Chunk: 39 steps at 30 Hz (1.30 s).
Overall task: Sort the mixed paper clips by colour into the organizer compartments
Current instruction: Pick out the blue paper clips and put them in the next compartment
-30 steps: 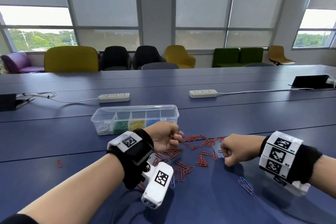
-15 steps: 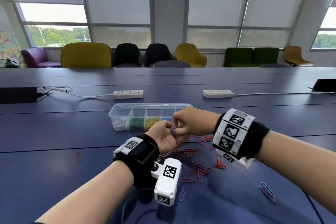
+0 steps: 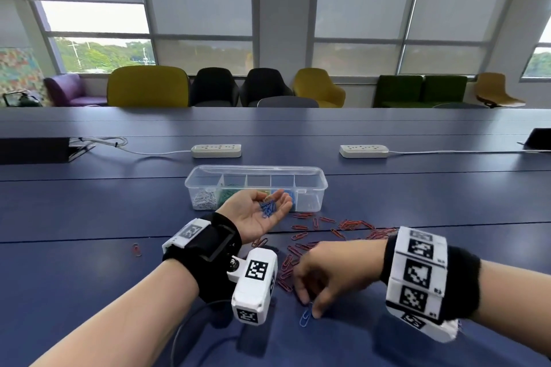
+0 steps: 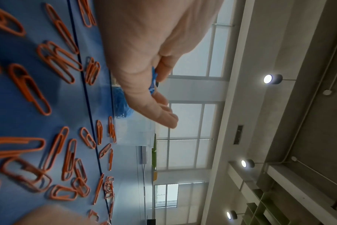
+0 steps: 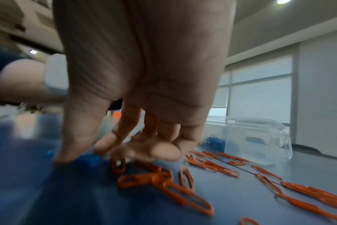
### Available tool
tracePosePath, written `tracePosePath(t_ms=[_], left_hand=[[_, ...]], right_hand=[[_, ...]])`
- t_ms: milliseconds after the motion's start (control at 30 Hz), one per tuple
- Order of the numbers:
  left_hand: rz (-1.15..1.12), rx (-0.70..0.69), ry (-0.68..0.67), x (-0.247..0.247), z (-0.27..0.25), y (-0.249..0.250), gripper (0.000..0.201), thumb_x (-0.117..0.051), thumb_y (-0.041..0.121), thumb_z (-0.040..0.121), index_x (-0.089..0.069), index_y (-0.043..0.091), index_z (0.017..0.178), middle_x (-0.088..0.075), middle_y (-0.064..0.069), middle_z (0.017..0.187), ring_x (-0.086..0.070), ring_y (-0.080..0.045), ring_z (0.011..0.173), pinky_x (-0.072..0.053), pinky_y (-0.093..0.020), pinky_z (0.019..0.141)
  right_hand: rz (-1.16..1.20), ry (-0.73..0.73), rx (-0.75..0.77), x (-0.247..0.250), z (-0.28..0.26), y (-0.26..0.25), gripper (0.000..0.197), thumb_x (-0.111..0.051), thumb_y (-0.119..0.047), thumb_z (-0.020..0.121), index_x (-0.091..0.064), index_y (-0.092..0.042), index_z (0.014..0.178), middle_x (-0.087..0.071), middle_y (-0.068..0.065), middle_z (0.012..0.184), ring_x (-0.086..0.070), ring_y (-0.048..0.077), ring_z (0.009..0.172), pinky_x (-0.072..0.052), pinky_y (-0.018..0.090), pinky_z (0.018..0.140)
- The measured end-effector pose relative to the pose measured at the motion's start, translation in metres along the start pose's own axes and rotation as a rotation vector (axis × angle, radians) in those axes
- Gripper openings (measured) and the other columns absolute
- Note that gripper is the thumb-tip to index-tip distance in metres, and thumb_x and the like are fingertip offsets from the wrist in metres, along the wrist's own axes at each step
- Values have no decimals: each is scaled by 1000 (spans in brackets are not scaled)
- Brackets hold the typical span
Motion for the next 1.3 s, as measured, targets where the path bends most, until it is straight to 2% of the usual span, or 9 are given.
tracePosePath(t_ms=[167, 267, 400, 633, 733, 833, 1067, 1167, 1300], left_hand=[[30, -7, -13, 0, -4, -6, 37, -27, 9, 98, -58, -10, 89, -66, -25, 78, -66, -34, 78, -53, -43, 82], [18, -5, -5, 1, -1, -8, 41, -25, 12, 99, -57, -13, 92, -65, -29, 84, -60, -40, 88, -42, -47, 94], [-3, 31, -31, -3, 9, -18, 46, -22, 21, 101, -56, -10, 95, -66, -25, 78, -66, -33, 71, -58, -37, 61], [-43, 26, 8, -11, 17, -5, 41, -25, 16, 101, -55, -4, 82, -56, -20, 72, -56, -22, 65, -55, -31, 48], [142, -12, 38, -21, 25, 16, 35, -26, 12, 99, -48, 9, 72, -42, -2, 46, -40, -10, 35, -32, -12, 34], [309, -154, 56, -40, 38, 40, 38, -24, 21, 97, -42, 15, 64, -28, 4, 39, -25, -8, 27, -17, -9, 34], [837, -396, 264, -54, 77, 51, 33, -26, 7, 98, -50, 11, 75, -37, 0, 58, -33, -6, 37, -25, -17, 42], [1304, -373, 271, -57, 85, 44, 25, -37, 4, 97, -60, 0, 106, -47, -3, 68, -39, -9, 55, -32, -19, 51], [1599, -424, 251, -61, 86, 42, 12, -47, 8, 91, -59, 8, 92, -52, -9, 88, -46, -17, 65, -38, -14, 47]], right_hand=[[-87, -52, -26, -3, -5, 1, 8, -67, -23, 84, -61, -21, 78, -61, 2, 78, -48, 7, 62, -37, 13, 59], [-73, 161, -40, 22, -8, -1, 5, -62, -14, 83, -65, -13, 78, -60, -3, 67, -45, 6, 57, -40, 15, 60], [8, 601, -81, 71, -2, 4, 9, -64, -17, 84, -65, -10, 78, -53, -16, 55, -44, 1, 49, -34, 9, 52], [27, 802, -170, 121, 7, 39, 38, -64, -38, 85, -60, -11, 111, -58, -4, 94, -52, 8, 81, -40, 18, 70], [-94, 628, -371, 123, 19, 73, 83, -71, -51, 74, -35, -15, 140, -42, 10, 139, -43, 23, 125, -36, 34, 104], [-154, 423, -484, 107, 34, 87, 111, -71, -53, 73, -1, -12, 150, -12, 11, 156, -16, 28, 143, -19, 41, 117], [-192, 403, -494, 91, 41, 91, 93, -56, -41, 90, 8, -7, 149, -14, 12, 156, -18, 25, 143, -22, 35, 114], [-146, 395, -457, 92, 34, 94, 92, -56, -44, 89, 7, -15, 150, -10, 10, 156, -27, 26, 139, -27, 35, 112], [-27, 491, -411, 99, 9, 93, 83, -54, -47, 89, -5, -18, 151, -11, 7, 154, -27, 22, 139, -24, 33, 113]])
Point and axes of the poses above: each hand's wrist, its own z-axis towards the middle knuckle, its own x-axis out of the back of the hand, y = z × x, the point moved 4 cm from there along z, towards the middle knuckle
